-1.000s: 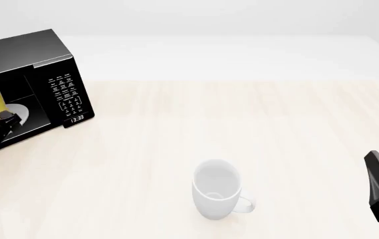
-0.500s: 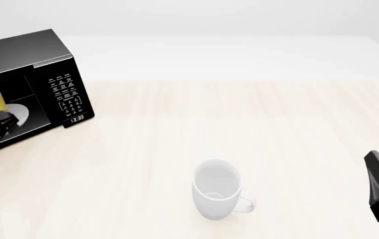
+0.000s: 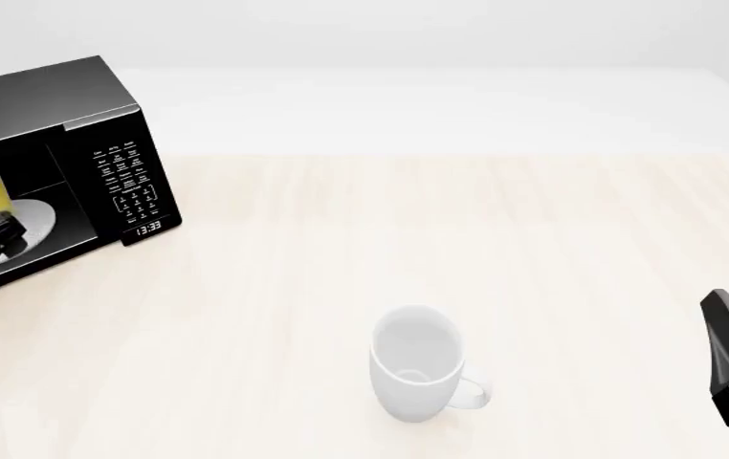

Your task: Put the yellow and white mug in the microwave and close it.

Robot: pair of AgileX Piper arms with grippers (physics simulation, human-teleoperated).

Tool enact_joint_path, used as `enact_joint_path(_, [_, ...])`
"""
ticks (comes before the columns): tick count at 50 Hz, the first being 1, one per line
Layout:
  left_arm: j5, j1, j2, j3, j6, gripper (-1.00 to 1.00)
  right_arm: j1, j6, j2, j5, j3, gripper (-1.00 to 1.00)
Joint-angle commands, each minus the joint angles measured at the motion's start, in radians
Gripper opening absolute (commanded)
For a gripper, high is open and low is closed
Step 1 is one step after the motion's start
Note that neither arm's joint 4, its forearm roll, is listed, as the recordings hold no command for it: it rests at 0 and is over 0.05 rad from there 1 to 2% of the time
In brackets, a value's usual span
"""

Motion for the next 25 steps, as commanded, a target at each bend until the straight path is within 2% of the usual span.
enact_joint_path(1, [0.029,0.004,-0.072,0.028,0.008,1.0,0.0,0.0,0.0,0.0,0.0,1.0])
enact_joint_path(25, [0.092,-0.015,-0.228,0.106,-0.002,1.0,0.0,0.0,0.0,0.0,0.0,1.0])
